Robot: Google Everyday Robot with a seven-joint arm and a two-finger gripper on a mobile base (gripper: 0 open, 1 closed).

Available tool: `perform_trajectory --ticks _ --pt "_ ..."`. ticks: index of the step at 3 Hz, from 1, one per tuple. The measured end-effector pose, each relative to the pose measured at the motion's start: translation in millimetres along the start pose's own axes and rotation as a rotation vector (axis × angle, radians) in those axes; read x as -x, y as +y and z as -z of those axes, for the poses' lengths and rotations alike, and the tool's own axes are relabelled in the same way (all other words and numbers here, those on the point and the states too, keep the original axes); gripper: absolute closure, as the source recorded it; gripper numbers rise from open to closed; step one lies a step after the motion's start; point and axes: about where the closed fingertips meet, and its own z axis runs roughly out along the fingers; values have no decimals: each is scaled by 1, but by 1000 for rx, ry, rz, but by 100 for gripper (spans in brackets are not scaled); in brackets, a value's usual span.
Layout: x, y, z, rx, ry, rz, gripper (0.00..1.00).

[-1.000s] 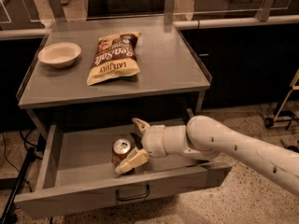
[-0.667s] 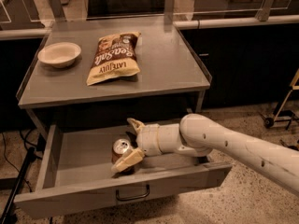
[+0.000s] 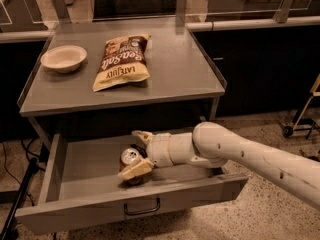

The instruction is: Pick orange can from top drawer and place on counter

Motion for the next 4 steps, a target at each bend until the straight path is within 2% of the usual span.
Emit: perform_trajectory --ticks 3,4 --pt "0 0 0 0 0 0 90" --pt "21 3 11 5 -9 -10 100"
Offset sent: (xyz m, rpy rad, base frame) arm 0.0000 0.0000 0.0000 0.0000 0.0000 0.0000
